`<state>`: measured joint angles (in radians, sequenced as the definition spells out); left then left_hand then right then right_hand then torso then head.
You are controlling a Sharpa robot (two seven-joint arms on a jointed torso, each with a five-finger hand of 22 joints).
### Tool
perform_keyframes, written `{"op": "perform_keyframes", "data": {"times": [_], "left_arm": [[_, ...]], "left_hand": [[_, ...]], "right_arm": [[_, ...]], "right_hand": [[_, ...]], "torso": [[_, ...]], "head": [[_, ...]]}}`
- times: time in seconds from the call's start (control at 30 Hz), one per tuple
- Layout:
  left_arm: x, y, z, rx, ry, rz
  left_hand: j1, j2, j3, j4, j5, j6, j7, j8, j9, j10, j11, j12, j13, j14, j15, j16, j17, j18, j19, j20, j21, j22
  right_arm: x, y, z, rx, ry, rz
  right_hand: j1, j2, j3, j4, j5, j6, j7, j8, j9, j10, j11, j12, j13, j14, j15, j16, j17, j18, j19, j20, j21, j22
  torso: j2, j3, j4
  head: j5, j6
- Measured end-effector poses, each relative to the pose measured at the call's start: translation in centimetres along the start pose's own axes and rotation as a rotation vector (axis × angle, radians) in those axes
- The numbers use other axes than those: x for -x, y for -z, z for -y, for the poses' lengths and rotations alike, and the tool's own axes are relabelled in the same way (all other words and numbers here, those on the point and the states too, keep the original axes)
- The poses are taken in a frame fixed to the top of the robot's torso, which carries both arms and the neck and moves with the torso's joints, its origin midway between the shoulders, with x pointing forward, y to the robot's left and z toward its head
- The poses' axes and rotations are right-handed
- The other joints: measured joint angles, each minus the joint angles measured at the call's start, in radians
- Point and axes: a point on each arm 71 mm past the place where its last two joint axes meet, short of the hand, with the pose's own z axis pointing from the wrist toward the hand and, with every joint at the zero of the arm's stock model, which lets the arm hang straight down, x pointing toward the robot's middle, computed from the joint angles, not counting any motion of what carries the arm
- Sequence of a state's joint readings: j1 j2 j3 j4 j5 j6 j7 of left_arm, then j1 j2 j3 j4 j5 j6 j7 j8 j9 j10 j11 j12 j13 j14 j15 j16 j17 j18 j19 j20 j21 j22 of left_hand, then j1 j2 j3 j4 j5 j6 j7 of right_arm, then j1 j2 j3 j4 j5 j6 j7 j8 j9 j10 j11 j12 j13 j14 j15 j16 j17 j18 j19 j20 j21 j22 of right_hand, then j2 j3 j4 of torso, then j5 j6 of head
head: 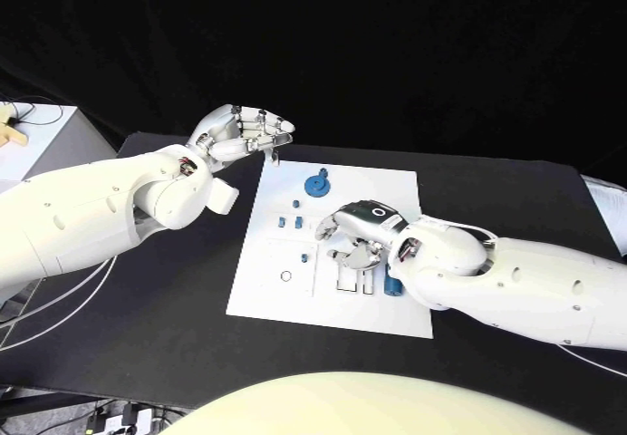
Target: Assemble the parts on the task board
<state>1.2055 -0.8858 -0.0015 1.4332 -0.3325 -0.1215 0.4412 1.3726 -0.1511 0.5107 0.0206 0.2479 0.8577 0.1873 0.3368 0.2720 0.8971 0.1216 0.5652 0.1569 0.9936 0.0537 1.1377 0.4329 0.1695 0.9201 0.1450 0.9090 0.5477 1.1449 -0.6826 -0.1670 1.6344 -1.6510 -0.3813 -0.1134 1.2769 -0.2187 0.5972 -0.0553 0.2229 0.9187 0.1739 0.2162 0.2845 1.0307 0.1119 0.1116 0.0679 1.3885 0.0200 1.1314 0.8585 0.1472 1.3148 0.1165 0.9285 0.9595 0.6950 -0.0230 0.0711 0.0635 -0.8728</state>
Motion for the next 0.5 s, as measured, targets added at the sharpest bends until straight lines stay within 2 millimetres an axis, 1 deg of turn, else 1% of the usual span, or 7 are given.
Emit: {"op": "perform_keyframes", "data": {"times": [0.13, 0.27, 0.3, 0.33, 0.43, 0.47, 0.5], "left_arm": [[0.1, 0.0, 0.0, 0.001, -0.001, 0.001], [0.0, -0.1, -0.1, 0.001, 0.000, 0.000], [0.0, -0.1, -0.1, 0.001, 0.000, 0.000], [0.0, -0.1, -0.1, 0.001, 0.000, -0.001], [-0.1, -0.2, -0.2, 0.002, 0.001, -0.003], [-0.1, -0.2, -0.2, 0.002, 0.002, -0.004], [-0.1, -0.2, -0.2, 0.002, 0.002, -0.004]], "left_hand": [[0.000, 0.000, -0.003, -0.003, 0.000, 0.000, 0.000, 0.000, -0.001, 0.000, 0.000, 0.000, -0.003, 0.000, 0.000, 0.000, 0.000, 0.000, 0.000, 0.000, 0.000, 0.000], [0.000, 0.000, -0.003, -0.003, 0.000, 0.000, 0.000, 0.000, -0.001, 0.000, 0.000, 0.000, -0.003, 0.000, 0.000, 0.000, 0.000, 0.000, 0.000, 0.000, 0.000, 0.000], [0.000, 0.000, -0.003, -0.003, 0.000, 0.000, 0.000, 0.000, -0.001, 0.000, 0.000, 0.000, -0.003, 0.000, 0.000, 0.000, 0.000, 0.000, 0.000, 0.000, 0.000, 0.000], [0.000, 0.000, -0.003, -0.003, 0.000, 0.000, 0.000, 0.000, -0.001, 0.000, 0.000, 0.000, -0.003, 0.000, 0.000, 0.000, 0.000, 0.000, 0.000, 0.000, 0.000, 0.000], [0.000, 0.000, -0.003, -0.003, 0.000, 0.000, 0.000, 0.000, -0.001, 0.000, 0.000, 0.000, -0.003, 0.000, 0.000, 0.000, 0.000, 0.000, 0.000, 0.000, 0.000, 0.000], [0.000, 0.000, -0.003, -0.003, 0.000, 0.000, 0.000, 0.000, -0.001, 0.000, 0.000, 0.000, -0.003, 0.000, 0.000, 0.000, 0.000, 0.000, 0.000, 0.000, 0.000, 0.000], [0.000, 0.000, -0.003, -0.003, 0.000, 0.000, 0.000, 0.000, -0.001, 0.000, 0.000, 0.000, -0.003, 0.000, 0.000, 0.000, 0.000, 0.000, 0.000, 0.000, 0.000, 0.000]], "right_arm": [[2.6, 1.5, 2.2, -0.062, -0.019, 0.041], [4.3, 3.0, 4.8, -0.130, -0.034, 0.061], [4.6, 3.3, 5.4, -0.145, -0.036, 0.062], [4.8, 3.6, 5.9, -0.159, -0.038, 0.063], [5.3, 4.3, 7.3, -0.192, -0.043, 0.056], [5.3, 4.5, 7.5, -0.197, -0.043, 0.052], [5.4, 4.6, 7.8, -0.202, -0.042, 0.047]], "right_hand": [[-0.003, -0.003, -0.006, 0.006, 0.000, 0.001, -0.001, -0.006, -0.001, 0.016, 0.000, 0.010, 0.001, 0.007, -0.002, 0.013, 0.010, 0.000, 0.011, -0.004, 0.018, 0.018], [-0.018, -0.028, -0.035, 0.009, 0.016, 0.001, -0.001, -0.016, -0.002, 0.016, 0.000, 0.014, -0.001, 0.007, -0.002, 0.006, -0.013, 0.000, 0.010, -0.003, -0.008, -0.003], [-0.018, -0.028, -0.044, 0.010, 0.021, 0.001, -0.001, -0.016, -0.002, 0.016, 0.000, 0.014, -0.001, 0.006, -0.003, 0.006, -0.016, 0.000, 0.006, 0.000, -0.013, -0.006], [-0.020, -0.030, -0.058, 0.012, 0.027, 0.001, -0.001, -0.021, -0.003, 0.012, -0.004, 0.014, -0.001, 0.001, -0.004, 0.006, -0.019, 0.000, 0.003, -0.004, -0.015, -0.008], [-0.018, -0.032, -0.106, 0.017, 0.029, 0.001, -0.001, -0.029, -0.003, -0.005, -0.005, 0.014, -0.001, -0.003, -0.001, 0.006, -0.022, 0.000, 0.003, -0.004, -0.025, -0.013], [-0.015, -0.034, -0.131, 0.020, 0.031, -0.003, -0.005, -0.033, -0.003, -0.015, -0.005, 0.014, -0.001, -0.005, -0.003, 0.006, -0.026, 0.000, 0.003, -0.004, -0.031, -0.016], [0.000, -0.019, -0.177, 0.025, 0.035, -0.004, -0.006, -0.040, -0.004, -0.023, -0.005, 0.019, -0.001, -0.010, -0.004, 0.006, -0.031, 0.000, 0.001, -0.002, -0.038, -0.020]], "torso": [[0.000, 0.0000, -0.0014], [0.000, 0.0000, -0.0026], [0.000, 0.0001, -0.0026], [0.000, 0.0004, -0.0026], [0.000, 0.0013, -0.0032], [0.000, 0.0019, -0.0032], [0.000, 0.0026, -0.0035]], "head": [[-0.010, 0.005], [-0.020, 0.014], [-0.021, 0.015], [-0.022, 0.015], [-0.023, 0.019], [-0.023, 0.019], [-0.023, 0.020]]}}
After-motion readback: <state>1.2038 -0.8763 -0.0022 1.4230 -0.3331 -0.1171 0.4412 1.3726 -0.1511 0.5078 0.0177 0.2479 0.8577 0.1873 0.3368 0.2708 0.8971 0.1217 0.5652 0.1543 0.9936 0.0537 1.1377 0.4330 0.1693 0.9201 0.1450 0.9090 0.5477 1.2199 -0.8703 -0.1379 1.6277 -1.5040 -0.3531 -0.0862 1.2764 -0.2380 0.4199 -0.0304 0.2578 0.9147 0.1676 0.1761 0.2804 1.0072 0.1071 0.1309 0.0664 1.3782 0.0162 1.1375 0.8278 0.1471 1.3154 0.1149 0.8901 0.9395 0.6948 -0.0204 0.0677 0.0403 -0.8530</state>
